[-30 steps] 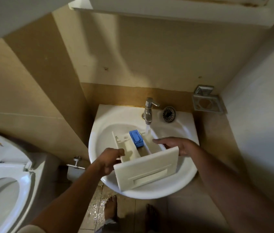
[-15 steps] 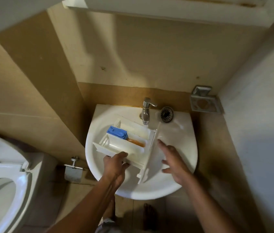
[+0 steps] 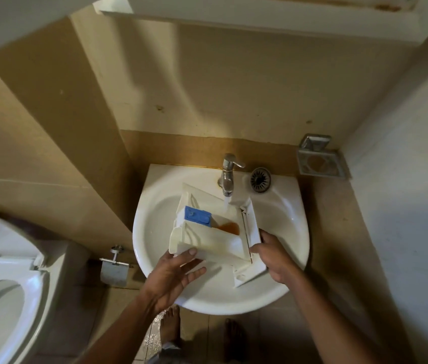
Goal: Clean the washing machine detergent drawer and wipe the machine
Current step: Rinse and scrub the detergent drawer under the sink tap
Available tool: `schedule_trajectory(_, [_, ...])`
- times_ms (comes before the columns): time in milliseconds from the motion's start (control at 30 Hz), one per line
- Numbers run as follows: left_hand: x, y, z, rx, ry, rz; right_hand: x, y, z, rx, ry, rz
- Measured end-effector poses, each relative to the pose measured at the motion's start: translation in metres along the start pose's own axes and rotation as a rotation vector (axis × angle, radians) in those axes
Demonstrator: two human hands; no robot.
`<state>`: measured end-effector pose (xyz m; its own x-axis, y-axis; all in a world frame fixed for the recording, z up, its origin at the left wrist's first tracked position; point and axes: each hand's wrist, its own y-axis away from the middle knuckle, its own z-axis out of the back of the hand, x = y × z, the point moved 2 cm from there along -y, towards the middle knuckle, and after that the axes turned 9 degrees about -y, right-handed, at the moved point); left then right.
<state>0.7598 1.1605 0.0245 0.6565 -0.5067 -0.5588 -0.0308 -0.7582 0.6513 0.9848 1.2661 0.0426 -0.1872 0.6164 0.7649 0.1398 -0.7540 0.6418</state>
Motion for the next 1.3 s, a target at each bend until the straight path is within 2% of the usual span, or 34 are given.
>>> schedule_trajectory(133, [-0.021,0.001,0.006,0.031,-0.005,0.007,0.000,-0.002,-0.003,-0.141,0.152,0.100])
schedule_trajectory(267, [-0.027,-0.006,-0.002,-0.119,-0.125,0.064,0.005,-0.003,-0.006,-0.234,0.297,0.178])
schedule_trajectory(367, [-0.029,-0.015,-0.001,-0.151,-0.126,0.105,0.011,0.000,-0.017,-0.301,0.432,0.216])
schedule_trajectory(400, [-0.029,-0.015,0.000,-0.156,-0.135,0.115,0.012,0.003,-0.021,-0.361,0.513,0.277])
schedule_trajectory(467, [-0.030,-0.015,0.002,-0.161,-0.166,0.119,0.019,0.015,-0.033,-0.540,0.641,0.540])
schedule_trajectory(500, [-0.030,-0.016,0.002,-0.163,-0.181,0.112,0.023,0.023,-0.042,-0.610,0.601,0.683])
schedule_trajectory(533, [-0.029,-0.016,0.002,-0.166,-0.197,0.101,0.027,0.027,-0.054,-0.627,0.516,0.745])
schedule_trajectory(567, [-0.029,-0.016,0.000,-0.167,-0.218,0.086,0.035,0.024,-0.064,-0.571,0.378,0.699])
schedule_trajectory(600, [-0.029,-0.015,-0.002,-0.170,-0.245,0.068,0.039,0.014,-0.074,-0.482,0.173,0.551])
schedule_trajectory(667, [-0.029,-0.014,-0.005,-0.178,-0.300,0.035,0.045,-0.014,-0.091,-0.325,-0.443,0.117])
schedule_trajectory(700, [-0.029,-0.013,-0.006,-0.182,-0.318,0.025,0.045,-0.027,-0.097,-0.274,-0.738,-0.031])
schedule_trajectory(733, [-0.030,-0.011,-0.007,-0.182,-0.332,0.020,0.045,-0.038,-0.100,-0.256,-0.974,-0.105])
schedule_trajectory(833, [-0.030,-0.013,-0.004,-0.192,-0.344,0.022,0.059,-0.058,-0.102,-0.259,-1.316,-0.099])
schedule_trajectory(867, [-0.030,-0.014,-0.003,-0.194,-0.342,0.024,0.061,-0.067,-0.104,-0.213,-1.412,-0.097])
schedule_trajectory(933, [-0.029,-0.015,-0.001,-0.196,-0.321,0.025,0.062,-0.082,-0.101,-0.152,-1.443,-0.105])
schedule_trajectory(1000, [-0.027,-0.015,0.001,-0.206,-0.306,0.030,0.060,-0.096,-0.098,-0.074,-1.522,-0.212])
schedule_trajectory(1100, [-0.024,-0.011,0.006,-0.229,-0.297,0.020,0.055,-0.102,-0.098,0.097,-1.472,-0.213])
schedule_trajectory(1167, [-0.024,-0.009,0.008,-0.228,-0.284,0.015,0.054,-0.101,-0.096,0.174,-1.297,-0.216])
schedule_trajectory(1300, [-0.027,-0.010,0.006,-0.217,-0.246,0.013,0.055,-0.084,-0.091,0.262,-0.765,-0.195])
